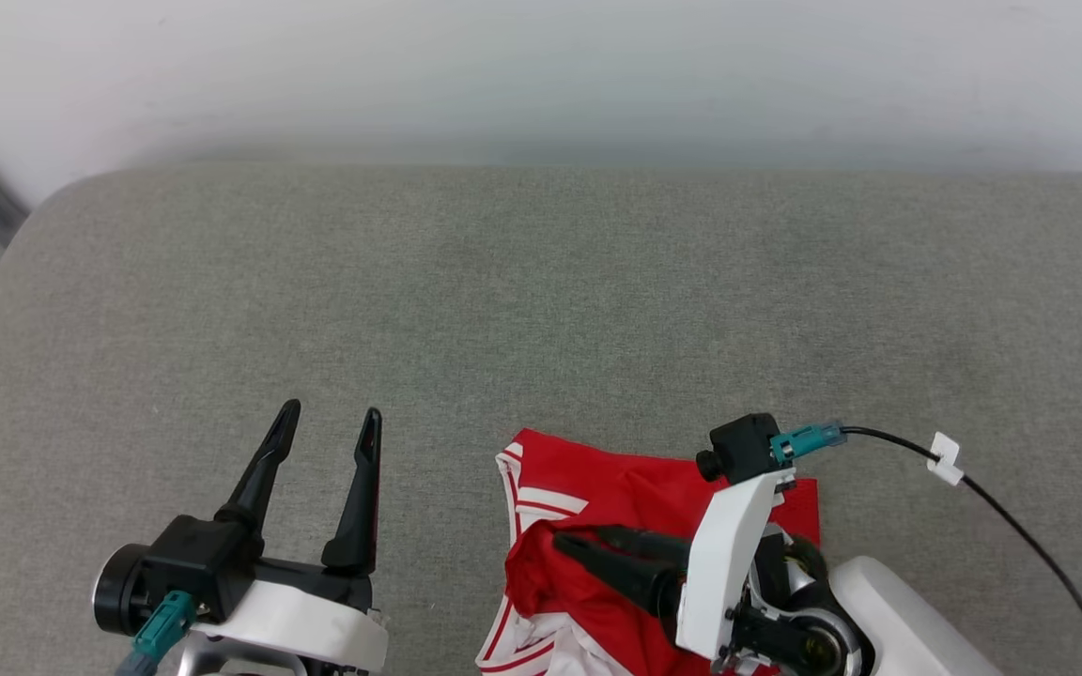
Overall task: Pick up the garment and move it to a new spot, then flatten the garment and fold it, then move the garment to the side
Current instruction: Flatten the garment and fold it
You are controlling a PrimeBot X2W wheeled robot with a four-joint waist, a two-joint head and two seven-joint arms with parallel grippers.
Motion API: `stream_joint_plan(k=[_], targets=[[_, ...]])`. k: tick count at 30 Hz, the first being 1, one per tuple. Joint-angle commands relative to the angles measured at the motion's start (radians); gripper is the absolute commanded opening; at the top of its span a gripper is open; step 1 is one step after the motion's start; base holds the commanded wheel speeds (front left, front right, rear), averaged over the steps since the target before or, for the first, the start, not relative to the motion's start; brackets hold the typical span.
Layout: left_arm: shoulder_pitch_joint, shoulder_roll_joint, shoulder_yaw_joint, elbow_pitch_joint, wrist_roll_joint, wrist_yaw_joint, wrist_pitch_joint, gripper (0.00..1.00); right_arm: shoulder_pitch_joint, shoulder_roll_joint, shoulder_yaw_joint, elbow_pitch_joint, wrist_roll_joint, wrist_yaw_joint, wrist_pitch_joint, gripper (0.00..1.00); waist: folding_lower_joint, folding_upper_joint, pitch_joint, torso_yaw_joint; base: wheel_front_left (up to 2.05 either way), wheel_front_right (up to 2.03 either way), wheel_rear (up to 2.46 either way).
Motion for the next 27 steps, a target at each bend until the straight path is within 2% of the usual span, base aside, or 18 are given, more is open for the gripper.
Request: stream_joint_plan(k=[1,5,8,11,15,16,17,22,27], targets=[[0.0,0.0,0.001,-0.003,0.004,0.002,-0.005,1.0,-0.021,-0.024,0.02,-0.024,-0.057,0.0,-0.019,1.0,-0.0001,0.0,-0.006,-0.005,0.0,0.0,0.0],[0.017,0.001,0.007,0.001,-0.001,0.012,-0.006,1.0,-0.017,-0.107,0.013,-0.064,-0.258,0.0,-0.086,1.0,-0.0001,0.0,-0.021,-0.015,0.0,0.0,0.0],[0.029,-0.001,0.013,0.006,-0.004,0.024,-0.007,1.0,0.017,-0.138,-0.067,-0.076,-0.405,0.0,-0.149,1.0,-0.0001,0.0,-0.033,-0.026,0.0,0.0,0.0],[0.045,-0.003,0.018,0.011,-0.009,0.037,-0.006,1.0,0.058,-0.149,-0.19,-0.096,-0.531,0.0,-0.208,1.0,-0.0001,0.0,-0.042,-0.04,0.0,0.0,0.0],[0.06,-0.002,0.025,0.022,-0.015,0.045,-0.008,1.0,0.133,-0.117,-0.361,-0.143,-0.676,0.0,-0.31,1.0,-0.0001,0.0,-0.057,-0.06,0.0,0.0,0.0],[0.065,-0.005,0.032,0.033,-0.023,0.045,-0.01,1.0,0.186,-0.079,-0.463,-0.198,-0.755,0.0,-0.383,1.0,-0.0001,0.0,-0.067,-0.074,0.0,0.0,0.0],[0.067,-0.005,0.035,0.037,-0.027,0.044,-0.011,1.0,0.2,-0.068,-0.486,-0.222,-0.777,0.0,-0.407,1.0,-0.0001,0.0,-0.072,-0.079,0.0,0.0,0.0],[0.08,-0.007,0.051,0.055,-0.036,0.039,-0.017,1.0,0.272,-0.029,-0.528,-0.32,-0.853,0.0,-0.491,1.0,-0.0001,0.0,-0.097,-0.099,0.0,0.0,0.0],[0.096,-0.01,0.062,0.062,-0.035,0.038,-0.019,1.0,0.349,0.005,-0.538,-0.4,-0.887,0.0,-0.502,1.0,-0.0001,0.0,-0.113,-0.112,0.0,0.0,0.0]])
